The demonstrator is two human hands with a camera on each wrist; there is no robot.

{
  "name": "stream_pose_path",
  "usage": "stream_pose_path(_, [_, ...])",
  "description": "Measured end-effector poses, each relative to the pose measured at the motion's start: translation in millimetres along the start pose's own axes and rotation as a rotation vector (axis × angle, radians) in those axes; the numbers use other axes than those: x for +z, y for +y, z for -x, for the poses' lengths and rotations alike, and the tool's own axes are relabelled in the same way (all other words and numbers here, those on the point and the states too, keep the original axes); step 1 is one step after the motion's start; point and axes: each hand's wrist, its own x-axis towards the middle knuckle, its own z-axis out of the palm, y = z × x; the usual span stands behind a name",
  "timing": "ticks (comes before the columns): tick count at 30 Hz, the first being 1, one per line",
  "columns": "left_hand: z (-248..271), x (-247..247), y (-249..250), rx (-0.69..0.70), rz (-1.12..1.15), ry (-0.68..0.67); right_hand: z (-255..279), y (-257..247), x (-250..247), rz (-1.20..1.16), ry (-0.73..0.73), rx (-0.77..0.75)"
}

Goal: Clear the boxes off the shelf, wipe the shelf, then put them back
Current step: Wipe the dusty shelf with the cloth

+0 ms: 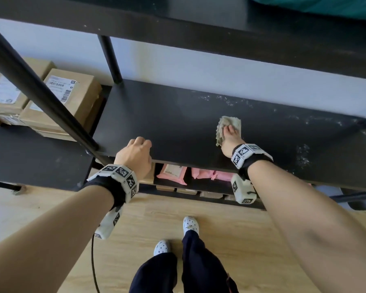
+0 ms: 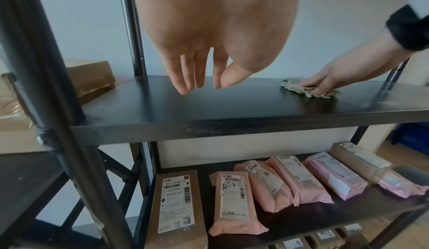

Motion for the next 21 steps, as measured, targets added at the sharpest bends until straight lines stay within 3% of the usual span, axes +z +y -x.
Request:
stream_pose_path(2, [-8,-4,5,0.020,-0.059,-0.022,10,-12,0,0.028,0.000,-0.021])
stream_pose_path(7, [-32,-13,22,-0.016,-0.071,-0.014,8,-96,25,0.098,-0.198,-0.361])
stream_pose_path(10, [-46,-17,33,-0.024,-0.071,-0.009,-20,-112,10,0.083,-0.169,-0.419])
stream_pose_path(15, [-64,-22,39,0.000,-0.064,-0.004,-63,-61,-39,0.031,-0.048,-0.271])
stream_pose_path(18, [-70,-25,28,-0.011,-0.069,-0.010,-74,-25,-53,0.056,-0.051,-0.179])
stream_pose_path(21, [-77,-30,14,-0.051,-0.086,0.000,-70,-31,-43,0.117,-0.056,-0.246])
